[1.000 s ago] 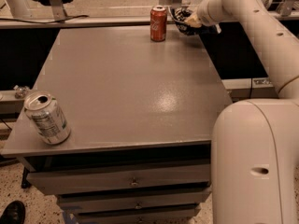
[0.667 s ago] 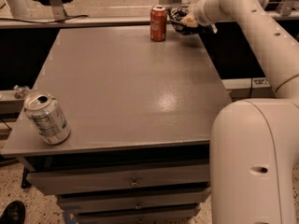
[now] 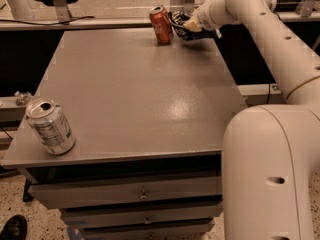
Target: Move blue chip bag near coke can
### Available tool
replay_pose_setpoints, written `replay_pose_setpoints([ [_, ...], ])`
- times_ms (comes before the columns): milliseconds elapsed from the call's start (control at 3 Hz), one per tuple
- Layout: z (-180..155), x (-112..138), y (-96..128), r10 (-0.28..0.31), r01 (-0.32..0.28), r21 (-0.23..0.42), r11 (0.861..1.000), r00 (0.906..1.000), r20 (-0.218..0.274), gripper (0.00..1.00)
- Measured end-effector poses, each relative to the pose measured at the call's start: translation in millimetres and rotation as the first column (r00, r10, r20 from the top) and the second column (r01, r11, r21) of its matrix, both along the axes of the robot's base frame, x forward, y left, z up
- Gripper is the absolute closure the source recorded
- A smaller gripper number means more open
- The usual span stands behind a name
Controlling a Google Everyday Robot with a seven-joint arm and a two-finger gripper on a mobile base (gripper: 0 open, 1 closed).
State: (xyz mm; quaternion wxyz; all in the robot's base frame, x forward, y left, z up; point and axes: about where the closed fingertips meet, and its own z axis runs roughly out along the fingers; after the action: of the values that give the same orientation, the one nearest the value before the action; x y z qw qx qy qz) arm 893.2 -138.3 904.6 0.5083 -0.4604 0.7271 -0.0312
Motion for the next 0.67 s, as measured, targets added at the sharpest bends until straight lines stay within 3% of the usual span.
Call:
replay_pose_setpoints([
  [667, -21, -7, 2, -0.012, 0.013, 0.017, 1.0, 0.999, -0.042, 1.0],
])
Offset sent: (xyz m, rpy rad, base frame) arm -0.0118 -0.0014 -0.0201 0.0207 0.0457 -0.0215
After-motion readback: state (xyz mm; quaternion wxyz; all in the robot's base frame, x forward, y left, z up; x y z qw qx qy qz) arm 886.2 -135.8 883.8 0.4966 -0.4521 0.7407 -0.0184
